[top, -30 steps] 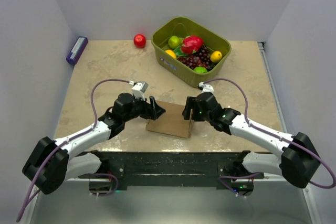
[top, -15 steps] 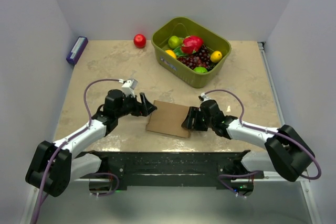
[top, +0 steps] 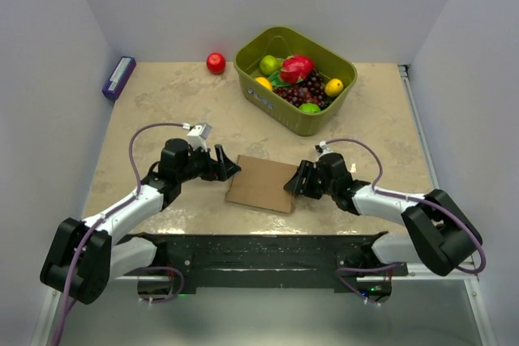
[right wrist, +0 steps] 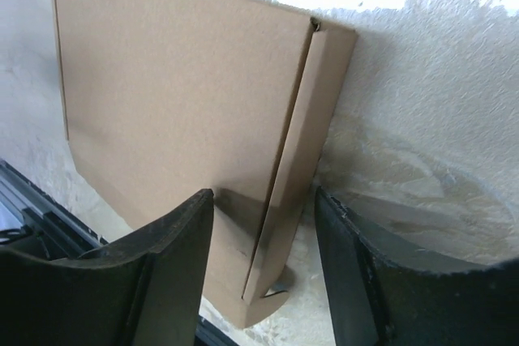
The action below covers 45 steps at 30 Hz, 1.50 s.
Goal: Fold the paper box
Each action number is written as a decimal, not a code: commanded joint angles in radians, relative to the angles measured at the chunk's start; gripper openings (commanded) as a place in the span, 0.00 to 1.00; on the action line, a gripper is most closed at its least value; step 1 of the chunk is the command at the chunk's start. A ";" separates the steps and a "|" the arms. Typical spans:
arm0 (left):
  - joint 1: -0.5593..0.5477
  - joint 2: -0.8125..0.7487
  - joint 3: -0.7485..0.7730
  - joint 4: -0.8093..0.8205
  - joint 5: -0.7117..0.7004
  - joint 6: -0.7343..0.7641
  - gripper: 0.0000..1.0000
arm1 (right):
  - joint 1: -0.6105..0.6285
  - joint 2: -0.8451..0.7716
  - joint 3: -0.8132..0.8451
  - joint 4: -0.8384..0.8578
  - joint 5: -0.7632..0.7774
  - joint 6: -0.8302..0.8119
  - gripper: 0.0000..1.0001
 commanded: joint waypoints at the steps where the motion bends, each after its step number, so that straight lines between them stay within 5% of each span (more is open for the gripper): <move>1: 0.008 -0.003 -0.021 0.027 0.027 0.008 0.87 | -0.013 0.034 -0.035 0.065 -0.025 0.009 0.50; 18: 0.060 -0.016 -0.109 0.104 0.096 -0.076 0.92 | -0.104 0.069 -0.132 0.188 -0.126 -0.014 0.05; 37: 0.063 0.192 -0.198 0.438 0.226 -0.254 0.90 | -0.131 0.089 -0.128 0.271 -0.240 -0.027 0.06; 45: 0.001 0.344 -0.216 0.653 0.288 -0.358 0.79 | -0.131 0.077 -0.113 0.277 -0.261 -0.042 0.07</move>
